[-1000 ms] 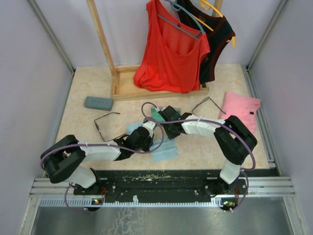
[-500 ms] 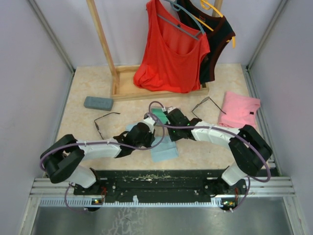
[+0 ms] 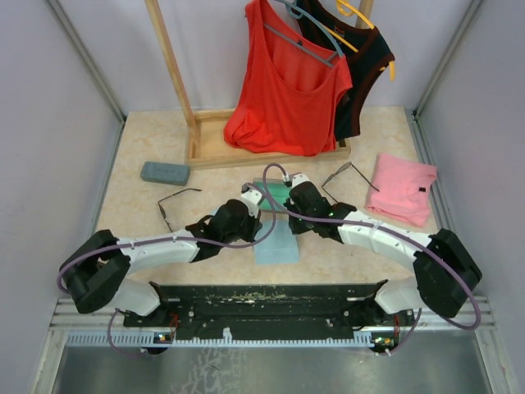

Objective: Organize the sunglasses
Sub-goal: Fold the glasses cleaning cloth at the center of the board.

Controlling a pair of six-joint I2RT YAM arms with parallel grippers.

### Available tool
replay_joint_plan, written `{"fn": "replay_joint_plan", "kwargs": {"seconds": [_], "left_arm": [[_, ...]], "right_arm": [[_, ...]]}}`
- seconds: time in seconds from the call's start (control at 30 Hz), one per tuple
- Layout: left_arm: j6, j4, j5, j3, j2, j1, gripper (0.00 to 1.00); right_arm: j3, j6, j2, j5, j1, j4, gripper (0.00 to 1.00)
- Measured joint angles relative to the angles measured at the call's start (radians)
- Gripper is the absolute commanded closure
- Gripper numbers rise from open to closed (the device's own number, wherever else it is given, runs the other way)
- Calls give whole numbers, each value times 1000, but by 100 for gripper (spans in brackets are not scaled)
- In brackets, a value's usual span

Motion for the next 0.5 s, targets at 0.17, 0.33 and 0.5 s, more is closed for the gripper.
{"fn": "replay_joint_plan", "kwargs": {"seconds": [0.17, 0.33, 0.5], "left_arm": [[14, -28, 13, 0, -48, 0, 100], [21, -66, 48, 0, -100, 0, 100], [23, -113, 93, 0, -149, -9, 100]], "right_arm": [[-26, 15, -67, 3, 0, -26, 100], [-47, 40, -148, 3, 18, -78, 100], [-47, 68, -212, 2, 56, -114, 100]]}}
